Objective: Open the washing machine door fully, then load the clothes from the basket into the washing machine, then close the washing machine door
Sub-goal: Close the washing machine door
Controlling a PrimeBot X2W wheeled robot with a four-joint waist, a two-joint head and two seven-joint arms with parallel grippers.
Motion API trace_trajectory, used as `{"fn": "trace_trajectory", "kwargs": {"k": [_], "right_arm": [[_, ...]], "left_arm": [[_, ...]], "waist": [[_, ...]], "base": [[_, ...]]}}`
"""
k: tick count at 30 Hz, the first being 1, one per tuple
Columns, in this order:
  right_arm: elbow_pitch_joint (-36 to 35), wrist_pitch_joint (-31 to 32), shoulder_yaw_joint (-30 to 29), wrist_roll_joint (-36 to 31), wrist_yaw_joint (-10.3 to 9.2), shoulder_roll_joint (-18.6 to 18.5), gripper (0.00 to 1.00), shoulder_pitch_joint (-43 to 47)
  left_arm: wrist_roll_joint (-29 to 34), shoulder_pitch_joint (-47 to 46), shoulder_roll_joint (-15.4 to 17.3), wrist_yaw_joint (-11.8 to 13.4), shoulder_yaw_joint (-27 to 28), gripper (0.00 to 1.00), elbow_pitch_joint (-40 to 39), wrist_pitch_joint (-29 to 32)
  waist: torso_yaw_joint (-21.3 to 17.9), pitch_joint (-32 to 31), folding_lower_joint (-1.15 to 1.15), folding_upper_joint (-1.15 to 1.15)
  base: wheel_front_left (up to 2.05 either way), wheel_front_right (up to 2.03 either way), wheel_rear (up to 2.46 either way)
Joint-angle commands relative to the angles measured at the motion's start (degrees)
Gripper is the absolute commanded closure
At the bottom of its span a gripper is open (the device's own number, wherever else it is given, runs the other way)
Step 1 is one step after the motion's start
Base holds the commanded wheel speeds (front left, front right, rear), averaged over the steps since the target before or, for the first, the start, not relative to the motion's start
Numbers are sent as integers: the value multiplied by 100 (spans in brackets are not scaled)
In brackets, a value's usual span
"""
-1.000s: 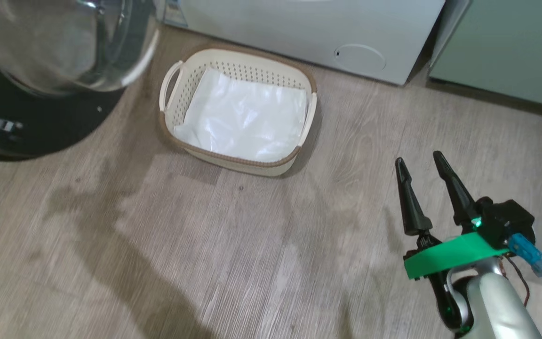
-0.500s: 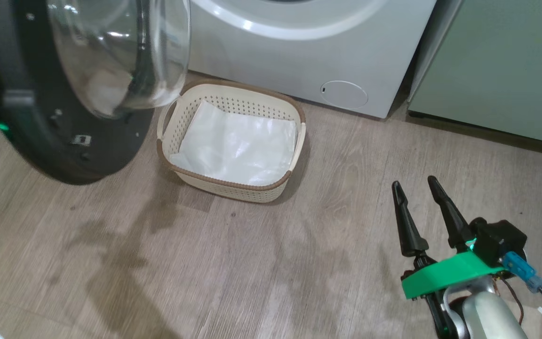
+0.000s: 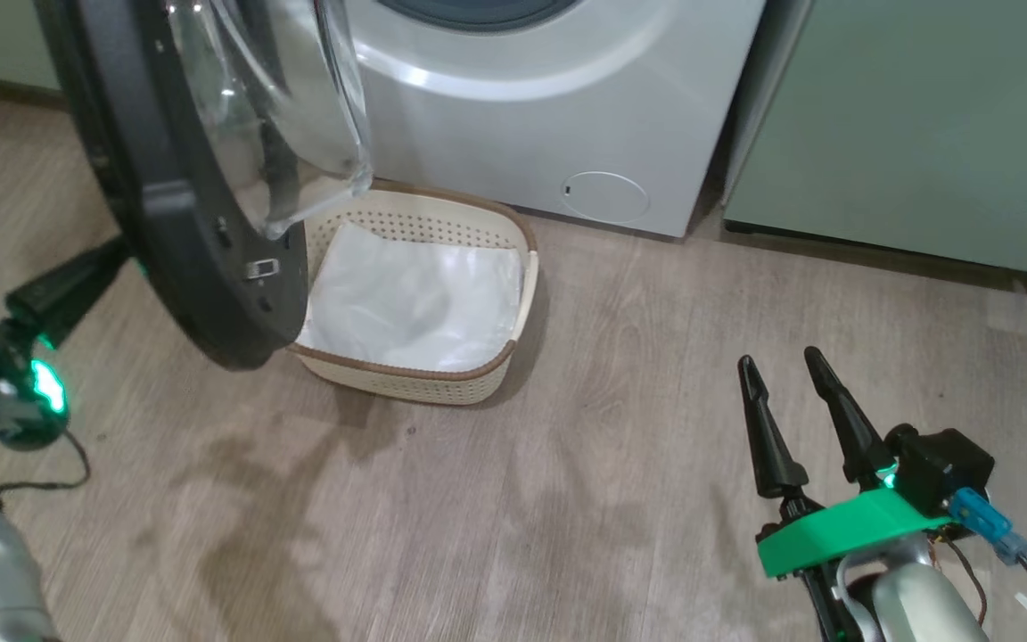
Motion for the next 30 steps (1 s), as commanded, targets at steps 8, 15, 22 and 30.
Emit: {"fn": "trace_trajectory", "kwargs": {"k": [8,15,22,30], "right_arm": [[-252,-61,31,43,41,-11,0,-57],[-311,-62,-24,56,41,-11,0,-36],[-352,-62,-30,64,41,-11,0,-57],[-391,-62,-42,56,41,-11,0,-71]], "left_arm": [[-77,199,-277,191,-29,100,-819,76],[-136,334,-625,305,-128,100,-1154,-104],[-340,343,-765,380,-189,100,-1071,-599],[-1071,271,-784,201,-692,100,-643,-1387]], "waist": [[-344,60,0,0],[-645,133,0,0],[-974,222,0,0],[-1388,337,0,0]], "base": [[0,0,0],[0,0,0],[0,0,0],[0,0,0]]}}
